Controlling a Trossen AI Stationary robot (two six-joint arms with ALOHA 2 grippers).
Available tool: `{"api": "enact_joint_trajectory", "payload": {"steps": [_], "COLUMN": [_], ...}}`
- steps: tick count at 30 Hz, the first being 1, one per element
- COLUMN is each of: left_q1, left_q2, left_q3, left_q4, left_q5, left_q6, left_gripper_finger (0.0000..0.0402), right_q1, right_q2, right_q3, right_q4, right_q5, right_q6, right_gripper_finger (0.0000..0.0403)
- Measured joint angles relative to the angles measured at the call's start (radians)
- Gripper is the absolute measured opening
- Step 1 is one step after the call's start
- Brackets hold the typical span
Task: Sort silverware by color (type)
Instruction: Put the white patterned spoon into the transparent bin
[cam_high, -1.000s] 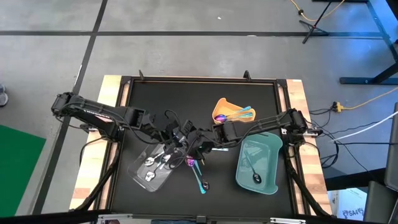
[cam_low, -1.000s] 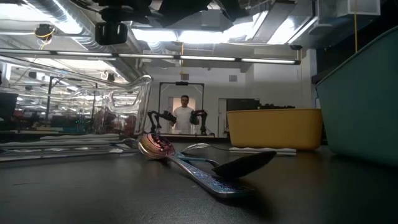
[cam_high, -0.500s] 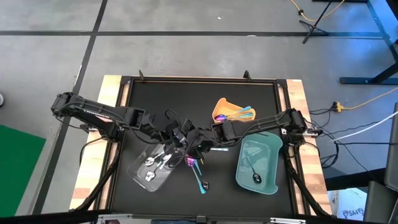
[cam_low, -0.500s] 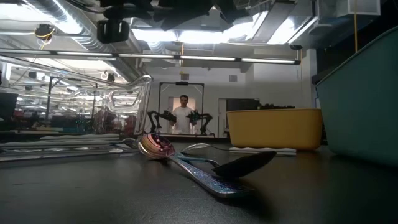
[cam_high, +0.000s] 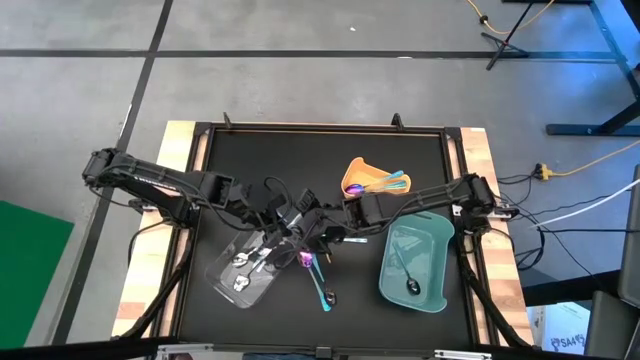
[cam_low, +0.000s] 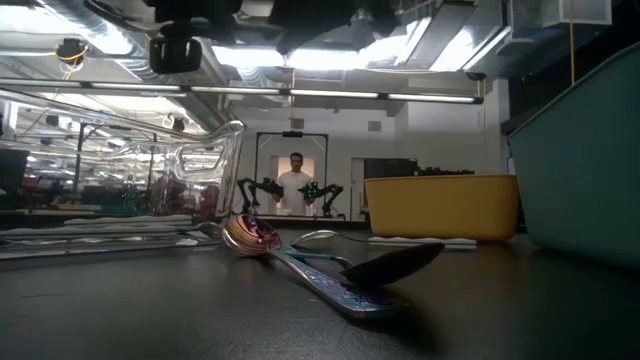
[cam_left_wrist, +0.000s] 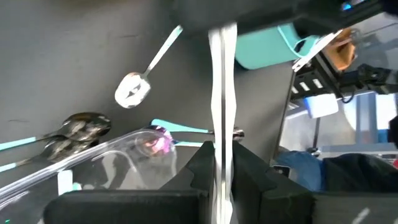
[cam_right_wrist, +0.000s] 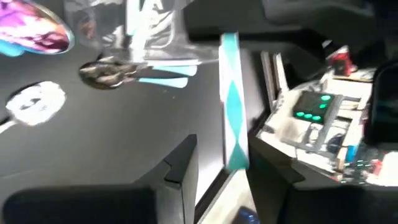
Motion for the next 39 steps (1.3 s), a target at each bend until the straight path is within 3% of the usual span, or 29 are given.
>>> {"api": "enact_joint_trajectory", "payload": {"steps": [14,28,39], "left_q1": [-0.017,-0.134,-0.252], "left_q2": [0.000,0.001,0.005], "left_q3": [-0.001,-0.008,-0.223], "left_q4": [-0.093,-0.253,-0.091], "left_q5": [-0.024,-0.191,-0.194], "left_q6": [-0.002,-0.108,-0.307], "left_gripper_finger": [0.0026,0.0027,0.0028], "right_q1": [0.001,0.000,0.000], "right_q2": [-0.067,-0.093,-0.092], "right_q3": [0.000,-0.011,-0.017], "right_q4": [-0.226,-0.399,-0.421], "right_q5": [-0.033,-0.058,-0.151], "right_q6": [0.206,0.432,0.500], "right_gripper_finger": [0.0115,0.0115,0.0115]}}
